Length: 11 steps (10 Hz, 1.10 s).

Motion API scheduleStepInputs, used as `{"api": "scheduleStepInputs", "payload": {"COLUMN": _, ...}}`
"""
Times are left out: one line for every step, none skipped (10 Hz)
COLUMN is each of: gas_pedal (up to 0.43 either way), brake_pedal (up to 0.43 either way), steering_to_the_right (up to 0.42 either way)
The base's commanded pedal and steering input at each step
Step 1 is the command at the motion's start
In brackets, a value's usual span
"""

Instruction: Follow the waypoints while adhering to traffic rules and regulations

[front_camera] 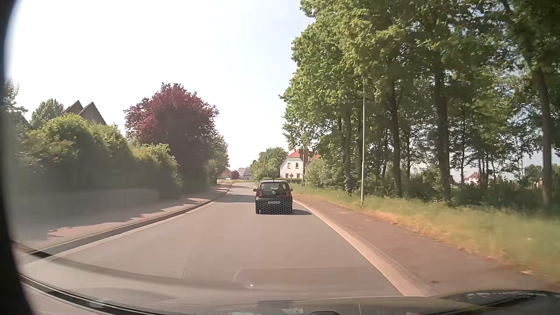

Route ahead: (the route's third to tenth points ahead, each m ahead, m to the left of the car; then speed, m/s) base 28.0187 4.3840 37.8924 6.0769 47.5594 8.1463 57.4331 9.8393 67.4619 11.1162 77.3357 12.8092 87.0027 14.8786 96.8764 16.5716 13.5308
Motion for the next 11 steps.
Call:
{"api": "scheduleStepInputs", "payload": {"gas_pedal": 0.197, "brake_pedal": 0.000, "steering_to_the_right": -0.033}}
{"api": "scheduleStepInputs", "payload": {"gas_pedal": 0.197, "brake_pedal": 0.000, "steering_to_the_right": -0.033}}
{"api": "scheduleStepInputs", "payload": {"gas_pedal": 0.197, "brake_pedal": 0.000, "steering_to_the_right": -0.033}}
{"api": "scheduleStepInputs", "payload": {"gas_pedal": 0.209, "brake_pedal": 0.000, "steering_to_the_right": -0.028}}
{"api": "scheduleStepInputs", "payload": {"gas_pedal": 0.209, "brake_pedal": 0.000, "steering_to_the_right": -0.021}}
{"api": "scheduleStepInputs", "payload": {"gas_pedal": 0.209, "brake_pedal": 0.000, "steering_to_the_right": -0.021}}
{"api": "scheduleStepInputs", "payload": {"gas_pedal": 0.209, "brake_pedal": 0.000, "steering_to_the_right": -0.021}}
{"api": "scheduleStepInputs", "payload": {"gas_pedal": 0.197, "brake_pedal": 0.000, "steering_to_the_right": -0.020}}
{"api": "scheduleStepInputs", "payload": {"gas_pedal": 0.189, "brake_pedal": 0.000, "steering_to_the_right": -0.019}}
{"api": "scheduleStepInputs", "payload": {"gas_pedal": 0.189, "brake_pedal": 0.000, "steering_to_the_right": -0.019}}
{"api": "scheduleStepInputs", "payload": {"gas_pedal": 0.189, "brake_pedal": 0.000, "steering_to_the_right": -0.019}}
